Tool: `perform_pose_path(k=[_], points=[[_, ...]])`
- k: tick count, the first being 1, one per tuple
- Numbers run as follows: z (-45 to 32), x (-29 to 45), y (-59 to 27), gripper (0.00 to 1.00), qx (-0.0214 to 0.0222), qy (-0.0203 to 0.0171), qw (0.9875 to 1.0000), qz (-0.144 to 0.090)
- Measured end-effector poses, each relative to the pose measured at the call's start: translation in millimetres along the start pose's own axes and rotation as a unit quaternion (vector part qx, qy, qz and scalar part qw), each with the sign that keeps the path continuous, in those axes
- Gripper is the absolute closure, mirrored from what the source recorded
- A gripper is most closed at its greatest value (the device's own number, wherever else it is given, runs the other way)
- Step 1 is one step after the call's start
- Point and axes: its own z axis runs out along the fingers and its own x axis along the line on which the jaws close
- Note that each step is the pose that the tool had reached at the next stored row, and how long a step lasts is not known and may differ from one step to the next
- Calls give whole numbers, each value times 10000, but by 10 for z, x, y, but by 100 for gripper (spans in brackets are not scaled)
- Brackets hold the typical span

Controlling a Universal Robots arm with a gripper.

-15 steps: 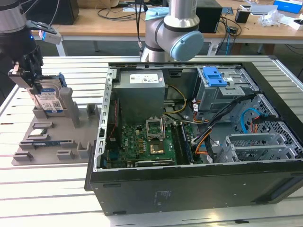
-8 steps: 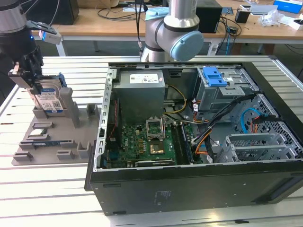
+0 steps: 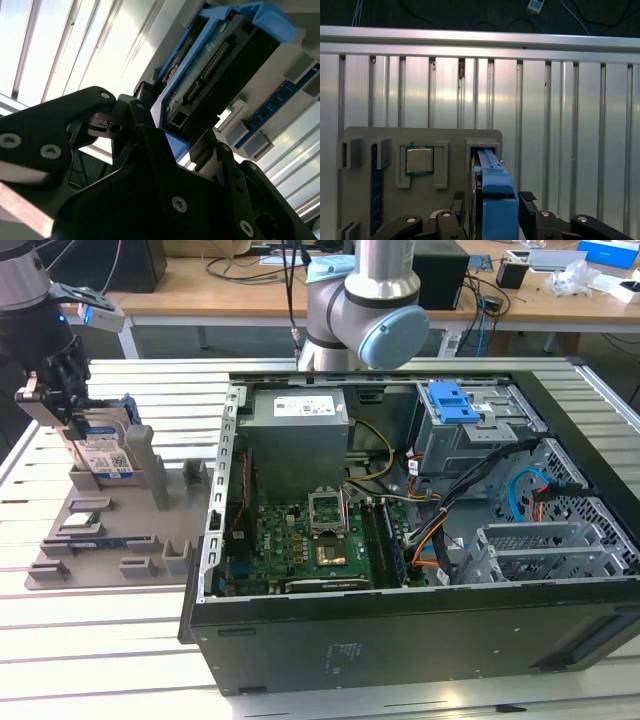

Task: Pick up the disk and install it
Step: 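Pick up the disk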

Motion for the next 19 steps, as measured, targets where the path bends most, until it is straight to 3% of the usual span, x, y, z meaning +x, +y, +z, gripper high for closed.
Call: perform_pose_path(k=[4,6,8,19], points=[[0,0,6,46,0,0,10000,1],[1,-1,9,60,-1,-1,10000,1],[1,-1,10,63,0,0,10000,1],[3,-1,23,63,0,0,10000,1]])
